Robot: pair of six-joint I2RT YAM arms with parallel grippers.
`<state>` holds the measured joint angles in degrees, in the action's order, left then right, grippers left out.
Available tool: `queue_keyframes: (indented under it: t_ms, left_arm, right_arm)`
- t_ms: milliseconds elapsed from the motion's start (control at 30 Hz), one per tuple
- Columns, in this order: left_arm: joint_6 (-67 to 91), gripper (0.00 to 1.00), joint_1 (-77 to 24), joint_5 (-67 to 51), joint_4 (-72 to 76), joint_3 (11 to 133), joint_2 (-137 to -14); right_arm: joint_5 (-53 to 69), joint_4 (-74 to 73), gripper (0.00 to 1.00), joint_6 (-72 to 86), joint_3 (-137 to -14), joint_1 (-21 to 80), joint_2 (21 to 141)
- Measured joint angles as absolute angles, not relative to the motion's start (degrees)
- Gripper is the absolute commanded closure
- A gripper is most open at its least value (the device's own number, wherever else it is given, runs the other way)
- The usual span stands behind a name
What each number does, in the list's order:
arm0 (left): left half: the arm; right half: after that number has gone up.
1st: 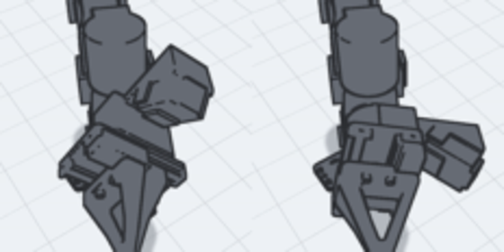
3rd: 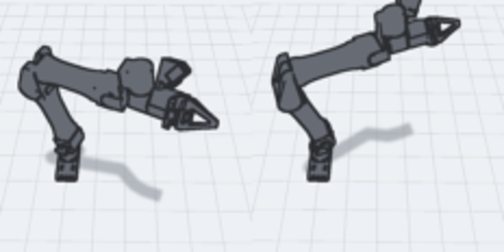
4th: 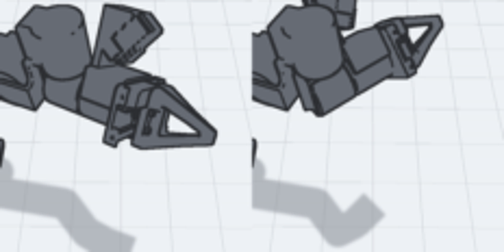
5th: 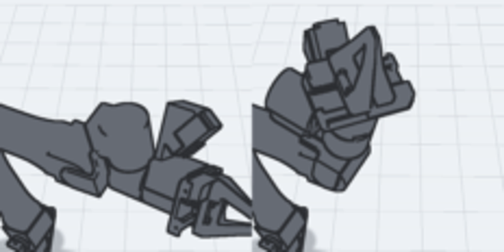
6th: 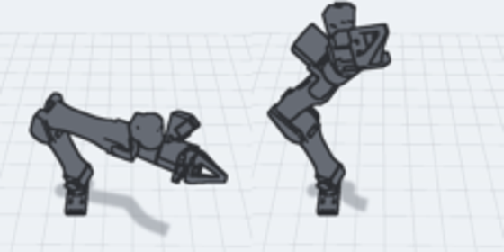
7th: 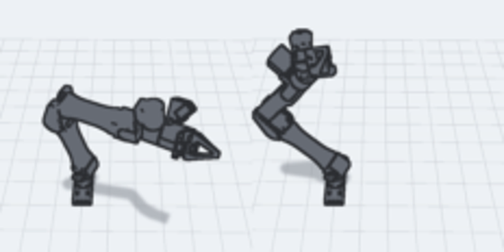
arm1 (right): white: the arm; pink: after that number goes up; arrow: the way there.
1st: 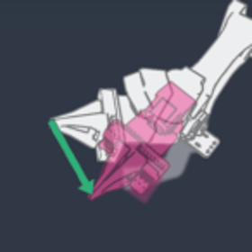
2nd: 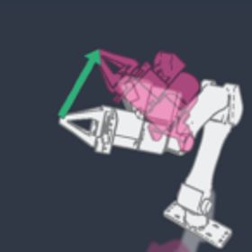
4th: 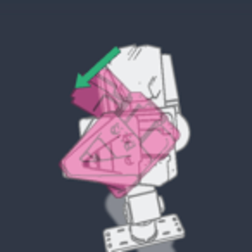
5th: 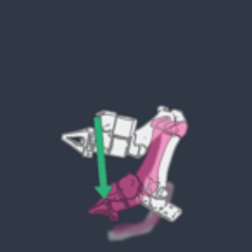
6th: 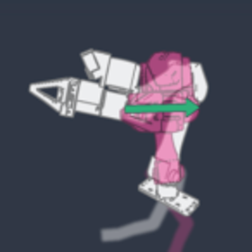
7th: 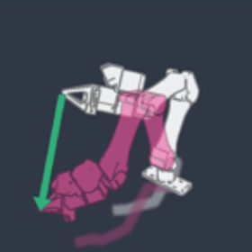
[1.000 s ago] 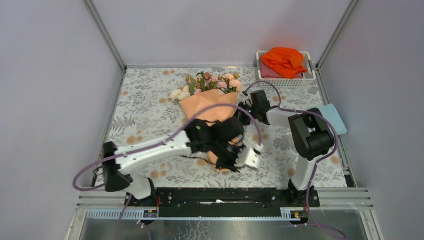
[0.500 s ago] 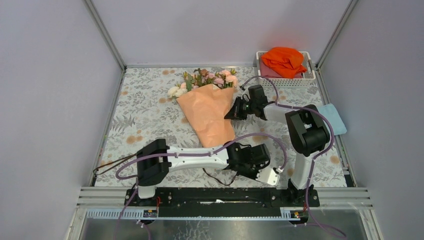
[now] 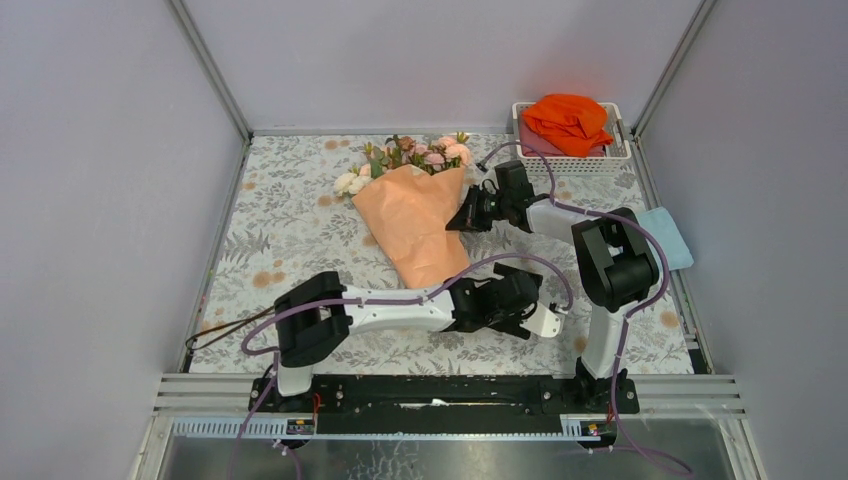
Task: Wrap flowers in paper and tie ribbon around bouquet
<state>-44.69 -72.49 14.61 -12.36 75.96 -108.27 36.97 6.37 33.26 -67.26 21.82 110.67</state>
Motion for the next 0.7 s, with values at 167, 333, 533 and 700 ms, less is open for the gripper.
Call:
queue_keyframes:
  t_ms: [167, 333, 533, 700]
  left_arm:
    - [-39.75, 0.01, -72.95, 7.66, -24.16, 84.27, -108.27]
    - [-34.81, 0.02, -72.84, -0.3, -37.6, 93.65, -105.49]
    - [-29.87, 0.02, -64.31, -4.12, -47.72, 92.29, -93.27]
    - [-27.0, 0.01, -38.26, -2.96, -49.36, 81.91, -82.32]
  right_arm:
    - [36.95, 5.34, 1.0, 32.84, -67.4, 21.82, 110.67]
    - [36.91, 4.99, 1.0, 32.95, -67.4, 21.85, 110.67]
    - [36.71, 3.75, 1.0, 34.22, -67.4, 22.61, 110.41]
    - [36.05, 2.9, 1.0, 35.27, -66.0, 25.02, 107.66]
